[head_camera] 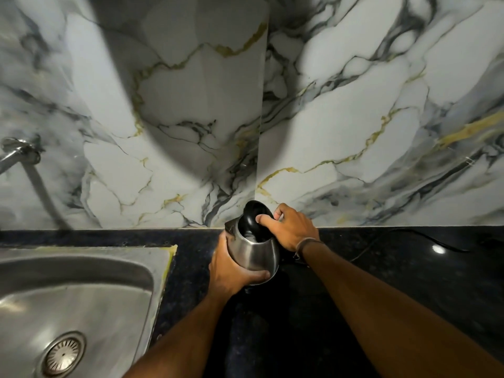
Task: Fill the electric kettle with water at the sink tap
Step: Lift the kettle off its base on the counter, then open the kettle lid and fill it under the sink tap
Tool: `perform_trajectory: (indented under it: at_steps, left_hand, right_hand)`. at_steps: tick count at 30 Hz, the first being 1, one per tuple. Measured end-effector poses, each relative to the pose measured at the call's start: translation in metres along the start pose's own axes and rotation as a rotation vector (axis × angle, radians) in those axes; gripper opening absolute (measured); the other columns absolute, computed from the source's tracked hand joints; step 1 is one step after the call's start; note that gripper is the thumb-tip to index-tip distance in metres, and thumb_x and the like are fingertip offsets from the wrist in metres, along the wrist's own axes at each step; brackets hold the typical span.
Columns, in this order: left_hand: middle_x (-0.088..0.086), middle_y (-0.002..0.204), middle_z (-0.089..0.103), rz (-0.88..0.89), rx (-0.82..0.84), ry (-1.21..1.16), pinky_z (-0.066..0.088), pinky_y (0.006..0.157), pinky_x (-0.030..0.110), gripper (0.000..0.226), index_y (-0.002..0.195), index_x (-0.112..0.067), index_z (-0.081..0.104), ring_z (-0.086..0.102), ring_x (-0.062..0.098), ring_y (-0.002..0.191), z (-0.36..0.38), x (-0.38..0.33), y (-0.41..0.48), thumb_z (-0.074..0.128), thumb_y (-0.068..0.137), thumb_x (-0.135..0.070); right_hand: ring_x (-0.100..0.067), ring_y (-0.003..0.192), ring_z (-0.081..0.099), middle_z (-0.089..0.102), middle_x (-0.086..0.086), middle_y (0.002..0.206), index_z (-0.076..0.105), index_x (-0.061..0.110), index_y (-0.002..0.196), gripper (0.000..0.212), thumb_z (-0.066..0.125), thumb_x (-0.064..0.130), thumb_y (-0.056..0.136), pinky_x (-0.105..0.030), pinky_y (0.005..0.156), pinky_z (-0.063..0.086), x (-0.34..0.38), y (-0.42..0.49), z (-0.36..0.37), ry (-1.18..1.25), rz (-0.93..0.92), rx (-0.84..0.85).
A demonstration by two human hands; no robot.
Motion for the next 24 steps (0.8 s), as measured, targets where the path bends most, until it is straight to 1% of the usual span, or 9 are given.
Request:
perform_trajectory:
  at_steps: [3,7,9,10,12,16,19,21,24]
  left_hand:
    - [-0.014,0.126,0.067,0.032,-0.006,0.000,0.060,0.106,0.054,0.122,0.127,-0.047,0.042,0.067,0.020,0.119,-0.008,-0.006,-0.004,0.108,0.025,-0.061]
    - [-0.021,0.133,0.058,0.054,-0.009,-0.025,0.053,0.113,0.041,0.131,0.133,-0.060,0.032,0.058,0.013,0.125,-0.030,-0.020,-0.015,0.108,0.026,-0.060]
    - [-0.018,0.139,0.059,0.054,-0.018,-0.039,0.051,0.117,0.041,0.142,0.147,-0.050,0.033,0.058,0.014,0.131,-0.045,-0.029,-0.022,0.109,0.026,-0.060]
    - [-0.015,0.142,0.061,0.049,-0.022,-0.038,0.052,0.118,0.044,0.146,0.151,-0.045,0.035,0.060,0.016,0.133,-0.053,-0.031,-0.026,0.109,0.026,-0.060]
    - [-0.015,0.141,0.065,0.039,-0.039,-0.032,0.057,0.114,0.048,0.145,0.151,-0.043,0.040,0.064,0.018,0.131,-0.072,-0.036,-0.036,0.109,0.025,-0.059]
    - [-0.021,0.142,0.059,0.042,-0.063,0.005,0.052,0.111,0.035,0.155,0.156,-0.049,0.028,0.060,0.012,0.132,-0.123,-0.042,-0.061,0.105,0.023,-0.064]
    - [-0.011,0.156,0.058,0.038,-0.078,0.003,0.051,0.117,0.036,0.165,0.167,-0.039,0.028,0.057,0.017,0.144,-0.164,-0.037,-0.077,0.105,0.023,-0.065]
    - [-0.015,0.154,0.057,0.054,-0.094,-0.011,0.049,0.112,0.029,0.163,0.167,-0.039,0.031,0.057,0.012,0.143,-0.190,-0.028,-0.087,0.107,0.024,-0.062]
    - [-0.022,0.152,0.054,0.062,-0.136,-0.023,0.049,0.115,0.029,0.163,0.167,-0.040,0.030,0.055,0.008,0.143,-0.224,-0.010,-0.101,0.108,0.026,-0.060]
  right_hand:
    - [-0.031,0.105,0.068,0.075,-0.001,0.110,0.064,0.027,0.095,0.077,0.037,0.090,0.062,-0.053,0.099,0.057,-0.001,-0.009,-0.008,0.122,-0.001,-0.001]
    - [-0.029,0.095,0.067,0.072,-0.005,0.092,0.062,0.021,0.084,0.061,0.037,0.075,0.069,-0.056,0.096,0.055,0.010,-0.026,-0.024,0.293,-0.062,-0.013]
    - [-0.035,0.091,0.068,0.075,-0.018,0.096,0.066,0.011,0.089,0.064,0.040,0.068,0.075,-0.059,0.094,0.060,0.017,-0.033,-0.030,0.417,-0.087,-0.010]
    - [-0.039,0.093,0.070,0.077,-0.022,0.100,0.067,0.005,0.096,0.068,0.043,0.065,0.077,-0.059,0.091,0.062,0.019,-0.036,-0.032,0.475,-0.092,0.004]
    - [-0.035,0.084,0.070,0.077,-0.015,0.091,0.067,0.001,0.099,0.068,0.049,0.063,0.076,-0.050,0.077,0.061,0.025,-0.043,-0.034,0.567,-0.112,0.041]
    - [-0.021,0.067,0.064,0.072,-0.002,0.073,0.075,0.022,0.081,0.040,0.057,0.058,0.079,-0.033,0.055,0.046,0.050,-0.064,-0.024,0.721,-0.163,0.141]
    - [-0.030,0.073,0.062,0.070,-0.010,0.079,0.073,0.016,0.086,0.045,0.057,0.058,0.079,-0.037,0.058,0.047,0.075,-0.078,-0.006,0.746,-0.150,0.192]
    - [-0.033,0.072,0.063,0.070,-0.015,0.081,0.072,0.009,0.093,0.055,0.055,0.059,0.077,-0.042,0.060,0.049,0.095,-0.085,0.007,0.723,-0.153,0.213]
    - [-0.032,0.059,0.063,0.072,-0.011,0.072,0.075,0.015,0.094,0.053,0.054,0.062,0.080,-0.042,0.055,0.047,0.125,-0.099,0.026,0.646,-0.204,0.266]
Point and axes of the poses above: each hand's wrist, its own y-axis towards the middle knuckle, its own z-axis out of the palm, x = y × z, the point moved 1 cm from there along y, towards the middle knuckle
